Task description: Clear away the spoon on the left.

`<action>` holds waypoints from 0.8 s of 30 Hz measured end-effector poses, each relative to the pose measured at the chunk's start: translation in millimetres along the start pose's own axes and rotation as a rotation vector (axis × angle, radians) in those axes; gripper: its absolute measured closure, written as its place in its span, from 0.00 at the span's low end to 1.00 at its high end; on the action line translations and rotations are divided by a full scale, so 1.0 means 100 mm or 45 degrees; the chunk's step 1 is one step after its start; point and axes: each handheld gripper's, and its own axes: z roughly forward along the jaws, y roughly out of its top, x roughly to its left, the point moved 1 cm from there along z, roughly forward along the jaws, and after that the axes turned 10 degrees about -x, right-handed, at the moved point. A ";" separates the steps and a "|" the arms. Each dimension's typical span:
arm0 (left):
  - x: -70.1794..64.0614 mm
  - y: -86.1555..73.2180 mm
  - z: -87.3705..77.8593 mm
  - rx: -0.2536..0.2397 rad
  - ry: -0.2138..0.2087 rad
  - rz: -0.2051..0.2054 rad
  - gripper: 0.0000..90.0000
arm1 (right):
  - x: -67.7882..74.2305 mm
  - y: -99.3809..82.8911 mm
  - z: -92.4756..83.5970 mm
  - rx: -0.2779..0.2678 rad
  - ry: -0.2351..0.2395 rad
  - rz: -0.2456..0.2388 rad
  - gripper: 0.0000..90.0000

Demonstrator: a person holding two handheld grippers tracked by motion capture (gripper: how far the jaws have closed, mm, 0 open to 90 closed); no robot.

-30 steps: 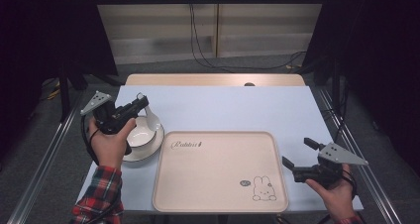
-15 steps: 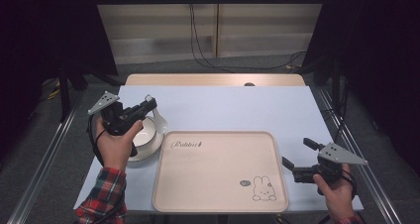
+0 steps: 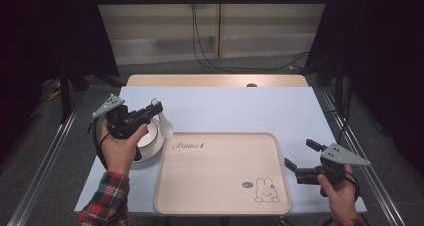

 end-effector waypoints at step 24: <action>-0.07 -0.15 0.04 0.051 -0.031 -0.021 0.95 | 0.01 -0.01 0.01 0.012 0.007 -0.002 0.00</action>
